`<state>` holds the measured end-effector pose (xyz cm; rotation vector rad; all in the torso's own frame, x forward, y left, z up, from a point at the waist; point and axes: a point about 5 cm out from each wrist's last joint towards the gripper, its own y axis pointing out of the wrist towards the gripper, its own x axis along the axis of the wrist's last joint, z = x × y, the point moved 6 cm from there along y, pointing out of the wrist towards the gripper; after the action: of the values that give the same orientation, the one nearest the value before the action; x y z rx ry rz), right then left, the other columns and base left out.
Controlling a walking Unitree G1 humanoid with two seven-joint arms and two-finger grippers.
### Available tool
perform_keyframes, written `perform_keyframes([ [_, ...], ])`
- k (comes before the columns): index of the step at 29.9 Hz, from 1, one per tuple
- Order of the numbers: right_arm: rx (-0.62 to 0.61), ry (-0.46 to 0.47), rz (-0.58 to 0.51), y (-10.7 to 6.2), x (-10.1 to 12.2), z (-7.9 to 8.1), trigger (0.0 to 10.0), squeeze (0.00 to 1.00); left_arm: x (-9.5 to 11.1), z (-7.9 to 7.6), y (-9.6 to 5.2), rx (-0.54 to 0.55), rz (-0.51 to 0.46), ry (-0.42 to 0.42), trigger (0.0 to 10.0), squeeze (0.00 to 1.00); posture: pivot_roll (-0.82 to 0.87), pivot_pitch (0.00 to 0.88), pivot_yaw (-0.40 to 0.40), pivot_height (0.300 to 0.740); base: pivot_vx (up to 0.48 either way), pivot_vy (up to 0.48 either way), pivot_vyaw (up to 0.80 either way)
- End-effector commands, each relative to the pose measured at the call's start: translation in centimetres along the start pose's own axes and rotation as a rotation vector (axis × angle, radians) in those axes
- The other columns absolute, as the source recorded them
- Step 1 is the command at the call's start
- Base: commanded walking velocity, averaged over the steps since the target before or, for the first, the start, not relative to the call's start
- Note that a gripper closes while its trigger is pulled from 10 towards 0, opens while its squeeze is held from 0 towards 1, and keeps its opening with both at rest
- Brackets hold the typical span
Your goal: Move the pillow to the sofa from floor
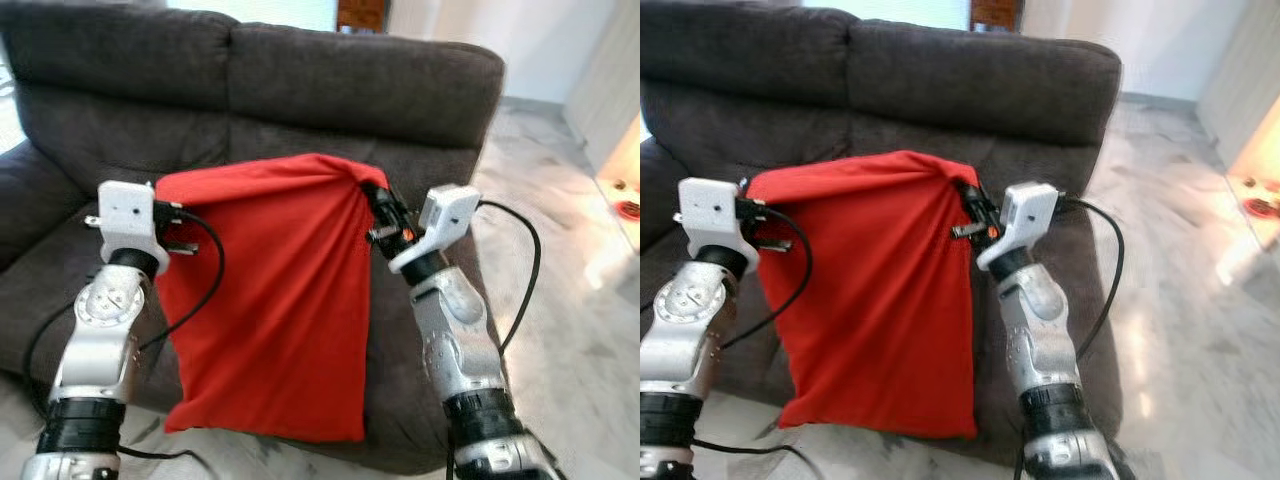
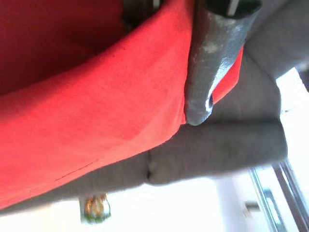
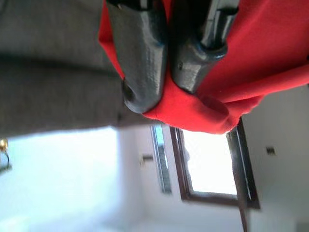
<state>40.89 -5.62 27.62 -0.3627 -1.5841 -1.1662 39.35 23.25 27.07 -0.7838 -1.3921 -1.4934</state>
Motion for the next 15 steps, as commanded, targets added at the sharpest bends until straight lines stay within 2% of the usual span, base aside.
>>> perform_keyframes([
  [1,-0.083,-0.021,-0.090,-0.4,2.3,-2.6,10.0,0.00,2.7,-0.6,0.8,-0.020,-0.087,-0.007,10.0,0.00,0.10,0.060,0.000,0.740,0.386,0.000,0.00],
  [7,-0.102,-0.021,-0.058,-0.7,1.5,-3.0,10.0,0.00,2.1,-1.0,0.6,-0.037,-0.065,-0.008,10.0,0.00,0.10,0.054,0.000,0.740,0.384,0.000,0.00],
  [8,-0.145,-0.041,-0.002,-1.4,0.1,-3.7,10.0,0.00,0.7,-2.6,0.1,-0.128,-0.002,-0.006,10.0,0.00,0.10,0.056,0.004,0.740,0.000,0.000,0.00],
  [9,-0.215,-0.054,0.087,-2.6,-2.0,-4.9,10.0,0.00,-1.3,-5.1,-1.3,-0.278,0.089,0.005,10.0,0.00,0.11,0.059,0.003,0.740,0.000,0.000,0.00],
  [10,-0.215,-0.054,0.087,-2.6,-2.0,-4.9,10.0,0.00,-1.3,-5.1,-1.3,-0.278,0.089,0.005,10.0,0.00,0.11,0.059,0.003,0.740,0.000,0.000,0.00],
  [11,-0.264,-0.044,0.138,-3.6,-3.5,-5.7,10.0,0.00,-2.5,-6.3,-2.4,-0.348,0.136,0.007,10.0,0.00,0.11,0.059,0.003,0.740,0.000,0.000,0.00],
  [12,-0.264,-0.044,0.138,-3.6,-3.5,-5.7,10.0,0.00,-2.5,-6.3,-2.4,-0.348,0.136,0.007,10.0,0.00,0.11,0.059,0.003,0.740,0.000,0.000,0.00],
  [15,-0.314,-0.031,0.203,-5.5,-5.6,-6.4,10.0,0.00,-4.2,-6.1,-3.9,-0.343,0.197,0.002,10.0,0.00,0.10,0.061,0.006,0.740,0.000,0.000,0.00],
])
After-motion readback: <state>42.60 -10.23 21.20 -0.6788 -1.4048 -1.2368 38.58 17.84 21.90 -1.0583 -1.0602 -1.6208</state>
